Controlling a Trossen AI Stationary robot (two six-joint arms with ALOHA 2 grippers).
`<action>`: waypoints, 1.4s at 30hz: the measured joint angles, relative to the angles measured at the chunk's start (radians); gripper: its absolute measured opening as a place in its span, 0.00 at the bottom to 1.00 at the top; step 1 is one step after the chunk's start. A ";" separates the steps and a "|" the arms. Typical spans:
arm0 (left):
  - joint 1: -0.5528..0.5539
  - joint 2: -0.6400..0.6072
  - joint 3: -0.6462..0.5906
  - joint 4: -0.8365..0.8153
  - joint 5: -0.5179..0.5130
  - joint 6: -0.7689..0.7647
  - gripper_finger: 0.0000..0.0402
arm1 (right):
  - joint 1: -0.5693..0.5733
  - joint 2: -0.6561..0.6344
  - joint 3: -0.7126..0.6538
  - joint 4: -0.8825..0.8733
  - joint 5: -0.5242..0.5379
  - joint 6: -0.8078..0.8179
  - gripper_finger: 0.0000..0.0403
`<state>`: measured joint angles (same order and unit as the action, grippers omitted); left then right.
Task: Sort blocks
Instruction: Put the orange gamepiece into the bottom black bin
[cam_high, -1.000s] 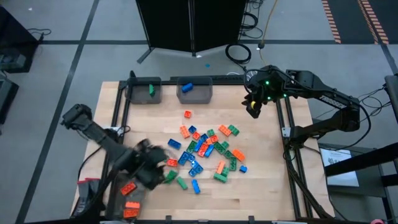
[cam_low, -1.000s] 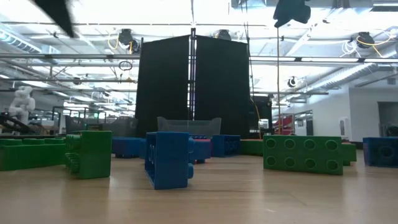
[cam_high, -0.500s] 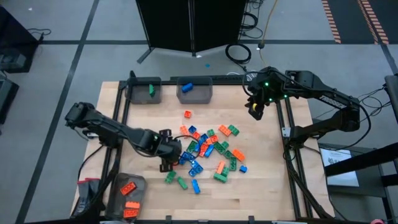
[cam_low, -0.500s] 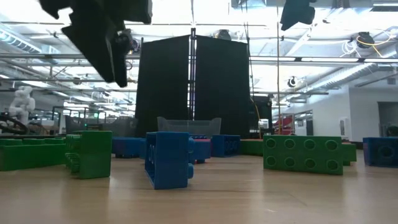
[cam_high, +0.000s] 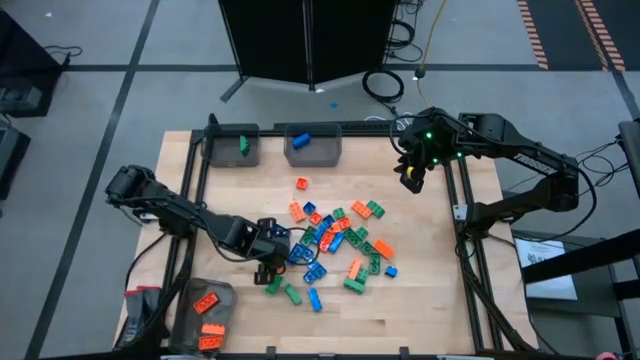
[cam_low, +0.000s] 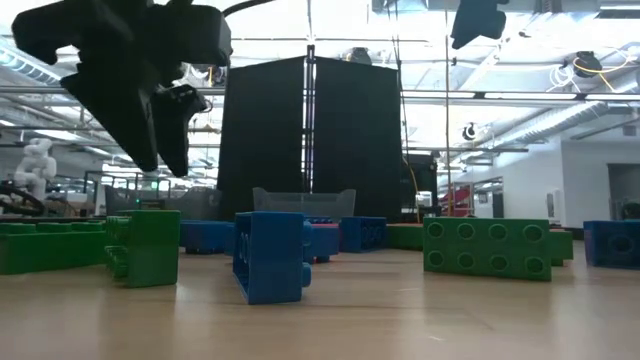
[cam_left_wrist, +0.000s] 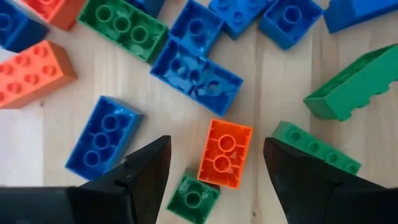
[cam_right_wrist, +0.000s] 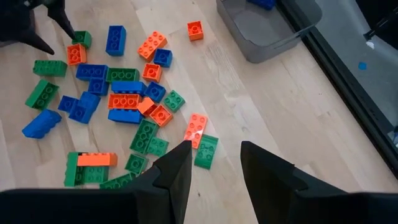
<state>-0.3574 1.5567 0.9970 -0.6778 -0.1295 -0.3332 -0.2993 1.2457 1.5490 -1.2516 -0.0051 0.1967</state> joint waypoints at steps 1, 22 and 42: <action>0.000 0.007 -0.002 0.000 0.001 0.000 0.64 | 0.000 0.000 0.000 0.000 0.000 0.000 0.33; 0.004 0.181 -0.003 0.016 0.078 0.105 0.64 | 0.000 0.000 0.000 -0.010 0.000 -0.003 0.33; 0.035 0.206 0.037 -0.026 0.117 0.055 0.31 | 0.000 0.000 0.000 -0.010 0.000 0.000 0.33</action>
<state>-0.3224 1.7627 1.0345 -0.7036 -0.0122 -0.2778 -0.2991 1.2457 1.5490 -1.2621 -0.0048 0.1971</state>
